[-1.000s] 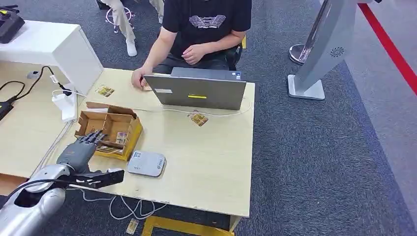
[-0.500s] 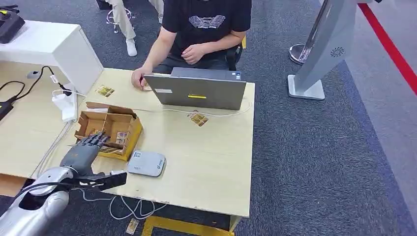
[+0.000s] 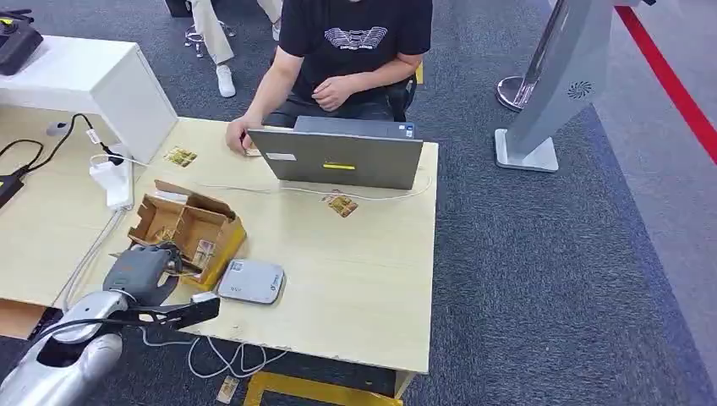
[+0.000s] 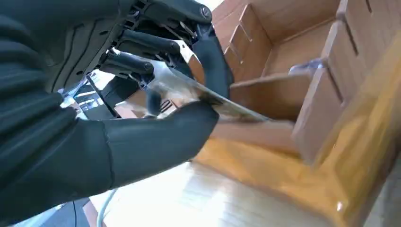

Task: Pass the card to the sensor for recognition and then transmit it.

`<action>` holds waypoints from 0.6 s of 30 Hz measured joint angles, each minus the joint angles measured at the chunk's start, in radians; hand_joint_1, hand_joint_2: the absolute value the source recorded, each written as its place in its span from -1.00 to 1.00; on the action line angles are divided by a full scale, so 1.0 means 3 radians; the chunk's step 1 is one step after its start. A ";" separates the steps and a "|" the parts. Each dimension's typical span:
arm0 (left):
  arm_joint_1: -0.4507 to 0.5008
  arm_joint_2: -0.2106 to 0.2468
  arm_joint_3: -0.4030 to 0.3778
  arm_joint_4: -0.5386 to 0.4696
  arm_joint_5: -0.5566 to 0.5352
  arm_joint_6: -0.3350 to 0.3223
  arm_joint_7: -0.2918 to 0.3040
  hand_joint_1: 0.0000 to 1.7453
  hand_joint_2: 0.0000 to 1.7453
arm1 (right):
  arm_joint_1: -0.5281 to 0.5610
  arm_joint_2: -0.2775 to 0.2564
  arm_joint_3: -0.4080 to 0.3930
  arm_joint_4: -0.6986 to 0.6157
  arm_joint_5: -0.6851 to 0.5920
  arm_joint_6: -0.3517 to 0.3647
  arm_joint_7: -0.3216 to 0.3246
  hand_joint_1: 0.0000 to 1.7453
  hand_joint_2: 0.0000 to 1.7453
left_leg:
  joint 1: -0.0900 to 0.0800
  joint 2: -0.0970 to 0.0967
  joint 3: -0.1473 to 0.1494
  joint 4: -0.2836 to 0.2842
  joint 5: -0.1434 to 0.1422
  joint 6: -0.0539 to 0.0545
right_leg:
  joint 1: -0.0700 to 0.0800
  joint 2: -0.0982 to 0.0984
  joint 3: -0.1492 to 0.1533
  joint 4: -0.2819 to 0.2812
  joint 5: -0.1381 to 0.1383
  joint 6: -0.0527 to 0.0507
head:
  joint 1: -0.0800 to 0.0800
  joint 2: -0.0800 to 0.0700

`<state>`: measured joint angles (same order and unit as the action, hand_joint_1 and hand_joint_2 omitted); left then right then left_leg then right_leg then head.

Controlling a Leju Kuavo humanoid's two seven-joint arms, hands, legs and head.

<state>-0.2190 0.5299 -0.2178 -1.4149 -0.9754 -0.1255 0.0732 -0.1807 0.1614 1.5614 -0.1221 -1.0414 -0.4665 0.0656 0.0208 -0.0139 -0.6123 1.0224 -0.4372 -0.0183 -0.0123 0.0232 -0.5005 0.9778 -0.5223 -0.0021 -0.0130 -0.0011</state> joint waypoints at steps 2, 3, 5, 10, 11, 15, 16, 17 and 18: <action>0.0009 -0.0009 0.0000 0.0001 -0.0005 -0.0001 0.0000 1.00 1.00 | 0.0000 0.0000 0.0000 0.0000 0.0001 0.0000 0.0001 -1.00 -1.00 | 0.0000 0.0000 0.0000 0.0000 0.0000 0.0000 | 0.0000 0.0000 0.0000 0.0000 0.0000 0.0000 | 0.0000 0.0000; 0.0016 -0.0013 0.0001 0.0003 -0.0009 -0.0001 0.0000 1.00 1.00 | 0.0000 0.0000 0.0000 0.0000 0.0001 0.0000 0.0001 -1.00 -1.00 | 0.0000 0.0000 0.0000 0.0000 0.0000 0.0000 | 0.0000 0.0000 0.0000 0.0000 0.0000 0.0000 | 0.0000 0.0000; 0.0018 -0.0022 0.0001 0.0003 -0.0010 0.0000 0.0000 1.00 1.00 | 0.0000 0.0000 -0.0001 0.0000 0.0003 -0.0001 0.0001 -1.00 -1.00 | 0.0000 -0.0002 0.0000 0.0000 0.0000 0.0000 | 0.0000 -0.0003 0.0000 0.0000 0.0000 0.0000 | 0.0000 0.0000; 0.0024 -0.0025 0.0001 0.0003 -0.0011 0.0000 -0.0001 1.00 1.00 | 0.0000 0.0000 0.0000 0.0000 0.0003 0.0000 0.0001 -1.00 -1.00 | 0.0000 -0.0003 0.0000 0.0000 0.0000 0.0000 | 0.0000 -0.0005 0.0002 0.0000 0.0000 0.0000 | 0.0000 0.0000; 0.0025 -0.0025 0.0001 0.0003 -0.0011 0.0001 -0.0001 1.00 1.00 | 0.0000 0.0000 0.0000 0.0000 0.0004 0.0000 0.0001 -1.00 -1.00 | 0.0000 -0.0003 0.0001 0.0000 0.0000 0.0000 | 0.0000 -0.0005 0.0001 0.0000 0.0000 0.0000 | 0.0000 0.0000; 0.0036 -0.0027 0.0005 0.0004 -0.0034 0.0010 -0.0001 1.00 1.00 | 0.0000 0.0000 0.0000 0.0000 0.0005 0.0000 0.0001 -1.00 -1.00 | 0.0000 -0.0003 0.0003 0.0000 0.0001 0.0000 | 0.0000 -0.0005 0.0003 0.0000 0.0000 0.0000 | 0.0000 0.0000; 0.0041 -0.0030 0.0011 0.0004 -0.0041 0.0015 -0.0001 1.00 1.00 | 0.0000 0.0000 -0.0001 0.0000 0.0005 0.0000 0.0001 -1.00 -1.00 | 0.0000 -0.0003 0.0003 0.0000 0.0001 0.0000 | 0.0000 -0.0005 0.0005 0.0000 0.0000 0.0000 | 0.0000 0.0000; 0.0047 -0.0033 0.0018 0.0004 -0.0043 0.0020 -0.0001 1.00 1.00 | 0.0000 0.0000 0.0000 0.0000 0.0005 0.0000 0.0001 -1.00 -1.00 | 0.0000 -0.0003 0.0003 0.0000 0.0001 0.0000 | 0.0000 -0.0005 0.0005 0.0000 0.0000 0.0000 | 0.0000 0.0000; 0.0053 -0.0041 0.0032 0.0004 -0.0045 0.0024 -0.0001 1.00 1.00 | 0.0000 0.0000 0.0000 0.0000 0.0005 0.0000 0.0003 -1.00 -1.00 | 0.0000 -0.0003 0.0003 0.0000 0.0001 0.0000 | 0.0000 -0.0005 0.0005 0.0000 0.0000 0.0000 | 0.0000 0.0000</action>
<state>-0.2031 0.5177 -0.2083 -1.4137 -0.9888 -0.1183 0.0729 -0.1807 0.1614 1.5614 -0.1221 -1.0399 -0.4665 0.0664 0.0208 -0.0150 -0.6113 1.0223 -0.4370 -0.0182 -0.0123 0.0217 -0.4989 0.9778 -0.5223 -0.0021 -0.0130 -0.0011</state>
